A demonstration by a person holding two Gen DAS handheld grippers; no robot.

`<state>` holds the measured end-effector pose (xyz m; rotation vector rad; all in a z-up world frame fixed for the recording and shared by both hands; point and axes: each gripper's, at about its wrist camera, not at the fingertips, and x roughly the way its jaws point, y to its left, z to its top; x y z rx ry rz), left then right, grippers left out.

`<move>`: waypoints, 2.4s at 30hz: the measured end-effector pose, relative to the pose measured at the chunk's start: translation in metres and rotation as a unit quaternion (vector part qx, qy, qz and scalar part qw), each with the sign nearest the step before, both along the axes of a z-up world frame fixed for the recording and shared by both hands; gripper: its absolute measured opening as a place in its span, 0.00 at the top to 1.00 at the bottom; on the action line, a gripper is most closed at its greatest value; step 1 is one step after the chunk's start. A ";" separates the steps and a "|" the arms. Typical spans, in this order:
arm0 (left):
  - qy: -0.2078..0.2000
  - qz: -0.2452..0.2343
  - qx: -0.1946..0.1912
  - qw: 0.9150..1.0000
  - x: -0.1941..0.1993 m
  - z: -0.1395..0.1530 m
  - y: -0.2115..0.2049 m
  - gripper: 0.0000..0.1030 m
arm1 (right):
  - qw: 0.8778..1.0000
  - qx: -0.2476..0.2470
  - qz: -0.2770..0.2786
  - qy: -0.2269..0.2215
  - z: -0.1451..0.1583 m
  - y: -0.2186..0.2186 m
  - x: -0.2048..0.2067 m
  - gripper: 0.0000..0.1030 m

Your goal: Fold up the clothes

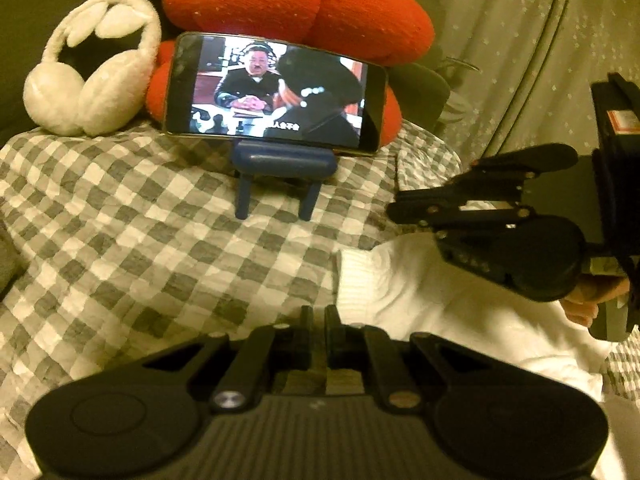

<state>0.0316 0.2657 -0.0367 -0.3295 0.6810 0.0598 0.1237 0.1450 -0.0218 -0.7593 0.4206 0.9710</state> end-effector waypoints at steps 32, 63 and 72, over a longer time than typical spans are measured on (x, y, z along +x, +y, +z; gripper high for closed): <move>-0.089 0.042 0.029 0.995 -0.096 0.174 -0.048 0.94 | 0.955 0.190 -0.223 -0.052 0.177 -0.280 -0.171 0.68; -0.123 0.015 -0.015 0.992 -0.082 0.239 -0.149 0.88 | 0.874 0.384 -0.292 -0.052 0.214 -0.400 -0.186 0.63; -0.097 -0.010 -0.176 0.979 -0.061 0.220 -0.137 0.88 | 0.809 0.465 -0.346 -0.098 0.252 -0.475 -0.212 0.63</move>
